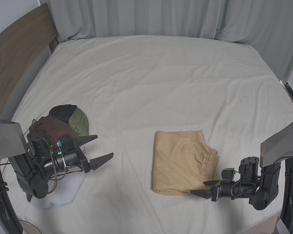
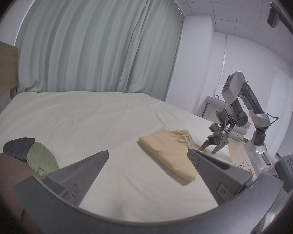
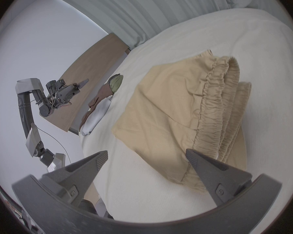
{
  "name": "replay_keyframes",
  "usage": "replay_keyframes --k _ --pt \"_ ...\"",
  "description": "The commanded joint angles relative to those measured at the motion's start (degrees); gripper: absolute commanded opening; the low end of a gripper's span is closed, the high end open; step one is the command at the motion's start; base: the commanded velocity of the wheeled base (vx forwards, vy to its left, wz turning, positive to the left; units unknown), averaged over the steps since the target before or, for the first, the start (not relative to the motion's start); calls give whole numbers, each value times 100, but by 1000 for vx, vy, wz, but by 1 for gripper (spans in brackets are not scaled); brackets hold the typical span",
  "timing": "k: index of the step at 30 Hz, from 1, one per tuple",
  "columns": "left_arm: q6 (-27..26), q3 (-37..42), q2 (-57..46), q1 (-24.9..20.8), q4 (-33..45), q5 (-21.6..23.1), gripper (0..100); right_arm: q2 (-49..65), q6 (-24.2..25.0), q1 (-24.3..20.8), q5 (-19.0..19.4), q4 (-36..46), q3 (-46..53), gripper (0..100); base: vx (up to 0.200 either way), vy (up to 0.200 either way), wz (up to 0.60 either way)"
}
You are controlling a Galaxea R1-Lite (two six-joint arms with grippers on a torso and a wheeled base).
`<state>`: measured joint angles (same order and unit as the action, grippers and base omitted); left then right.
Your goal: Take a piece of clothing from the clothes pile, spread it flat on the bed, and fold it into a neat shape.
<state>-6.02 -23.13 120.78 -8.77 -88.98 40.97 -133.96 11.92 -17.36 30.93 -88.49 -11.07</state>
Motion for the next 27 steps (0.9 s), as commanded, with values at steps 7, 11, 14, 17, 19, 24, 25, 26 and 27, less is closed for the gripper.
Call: replay_keyframes --k 7,11,14,17,19,24,25,26,27 --pt "-31 -60 -29 226 -5 130 100 -411 -199 -13 -17 -1 -88 100 0 0 0" --pt "-57 -43 -29 200 -5 130 100 -297 -181 -13 -17 -1 -299 100 0 0 0" --pt "-66 -43 -29 191 -5 130 100 -113 -111 22 -43 -1 -660 100 0 0 0" --pt "-66 -43 -29 182 -5 130 100 -86 56 66 -263 -10 -1099 100 0 0 0" --pt "-66 -34 -37 173 -5 130 100 -86 152 66 -412 -10 -1257 100 0 0 0" --pt "-75 -34 -46 156 -14 130 100 -156 574 92 -869 -10 -1776 100 0 0 0" --pt "-75 -25 -46 156 -5 130 100 -165 610 101 -922 -10 -1846 100 0 0 0" --pt "-83 -25 -46 156 -14 130 100 -183 636 136 -1019 -10 -1943 100 0 0 0" --pt "-83 -25 -46 156 -14 130 100 -183 645 145 -1045 -10 -1960 100 0 0 0"
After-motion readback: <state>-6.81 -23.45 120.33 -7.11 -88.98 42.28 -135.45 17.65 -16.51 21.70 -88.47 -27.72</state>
